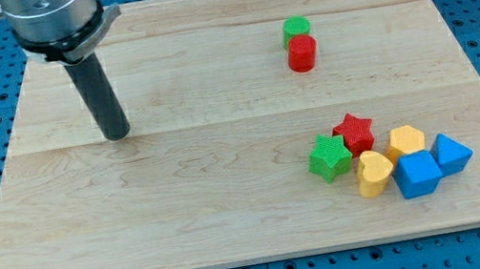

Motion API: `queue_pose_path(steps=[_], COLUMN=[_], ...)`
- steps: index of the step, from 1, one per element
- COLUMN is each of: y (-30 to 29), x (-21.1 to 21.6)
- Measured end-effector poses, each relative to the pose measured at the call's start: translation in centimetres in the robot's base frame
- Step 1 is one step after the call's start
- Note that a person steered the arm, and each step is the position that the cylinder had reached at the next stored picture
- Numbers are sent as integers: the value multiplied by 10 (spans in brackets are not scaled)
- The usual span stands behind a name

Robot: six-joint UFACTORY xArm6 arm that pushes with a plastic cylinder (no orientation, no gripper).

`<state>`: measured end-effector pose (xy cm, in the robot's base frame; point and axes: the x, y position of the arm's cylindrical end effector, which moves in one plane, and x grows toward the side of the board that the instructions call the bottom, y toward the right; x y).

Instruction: Move arm at the bottom center of the board

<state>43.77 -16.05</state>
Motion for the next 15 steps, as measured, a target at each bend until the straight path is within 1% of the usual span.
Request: queue_pose_path(steps=[1,2,3,8,10,12,13,15], y=[-10,0,7,15,16,43,67,153], x=[24,56,74,87,102,131,131,142])
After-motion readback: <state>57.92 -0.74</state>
